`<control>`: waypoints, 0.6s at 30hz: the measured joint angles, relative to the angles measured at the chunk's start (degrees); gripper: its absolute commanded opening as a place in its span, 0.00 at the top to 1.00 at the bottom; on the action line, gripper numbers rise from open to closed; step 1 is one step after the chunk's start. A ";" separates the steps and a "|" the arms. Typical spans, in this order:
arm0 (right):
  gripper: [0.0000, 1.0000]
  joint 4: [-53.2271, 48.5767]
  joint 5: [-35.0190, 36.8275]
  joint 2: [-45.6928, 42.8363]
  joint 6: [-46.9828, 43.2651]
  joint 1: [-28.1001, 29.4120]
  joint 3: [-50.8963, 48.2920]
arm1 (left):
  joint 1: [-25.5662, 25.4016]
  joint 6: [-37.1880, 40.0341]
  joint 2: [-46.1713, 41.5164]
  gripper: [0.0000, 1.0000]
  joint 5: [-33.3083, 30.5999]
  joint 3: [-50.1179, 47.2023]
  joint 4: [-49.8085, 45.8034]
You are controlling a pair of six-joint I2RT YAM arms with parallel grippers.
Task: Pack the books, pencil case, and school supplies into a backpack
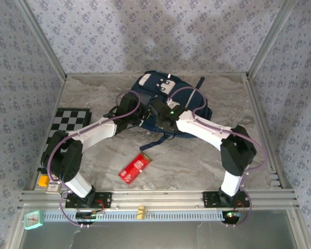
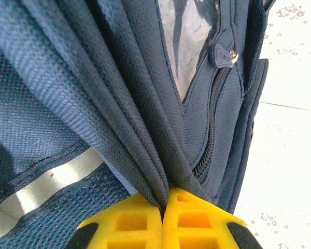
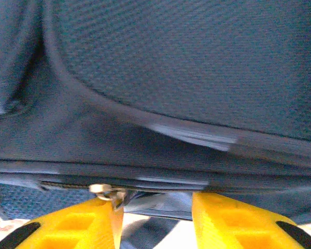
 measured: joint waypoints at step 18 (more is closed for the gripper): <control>0.63 3.56 -4.46 0.61 -13.07 -0.92 -0.48 | 0.15 0.20 0.00 1.00 -0.04 0.00 -0.79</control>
